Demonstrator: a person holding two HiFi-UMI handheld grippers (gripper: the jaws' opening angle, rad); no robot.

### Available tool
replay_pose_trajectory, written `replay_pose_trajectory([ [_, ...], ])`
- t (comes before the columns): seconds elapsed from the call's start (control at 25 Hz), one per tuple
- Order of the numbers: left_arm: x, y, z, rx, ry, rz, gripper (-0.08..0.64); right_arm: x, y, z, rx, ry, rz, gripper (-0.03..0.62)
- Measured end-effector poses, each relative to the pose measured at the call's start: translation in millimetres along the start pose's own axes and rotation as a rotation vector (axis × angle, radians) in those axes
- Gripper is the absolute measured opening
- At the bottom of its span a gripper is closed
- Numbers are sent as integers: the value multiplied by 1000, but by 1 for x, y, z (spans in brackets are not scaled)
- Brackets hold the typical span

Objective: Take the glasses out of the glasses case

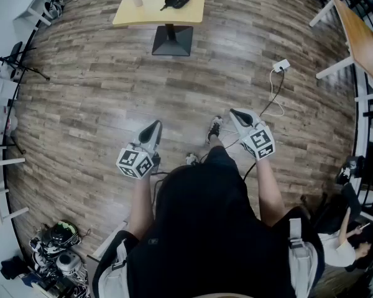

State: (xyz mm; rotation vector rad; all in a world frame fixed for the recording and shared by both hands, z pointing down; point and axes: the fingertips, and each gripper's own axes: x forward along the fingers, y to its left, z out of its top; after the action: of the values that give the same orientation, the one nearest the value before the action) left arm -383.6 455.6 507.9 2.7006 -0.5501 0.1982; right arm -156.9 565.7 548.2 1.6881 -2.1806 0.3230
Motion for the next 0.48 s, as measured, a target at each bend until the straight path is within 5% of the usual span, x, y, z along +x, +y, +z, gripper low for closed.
replay_pose_trajectory([
  [0.48,12,13,-2,-15,39,-16,11,18,-7,-3,0,37,0,5],
])
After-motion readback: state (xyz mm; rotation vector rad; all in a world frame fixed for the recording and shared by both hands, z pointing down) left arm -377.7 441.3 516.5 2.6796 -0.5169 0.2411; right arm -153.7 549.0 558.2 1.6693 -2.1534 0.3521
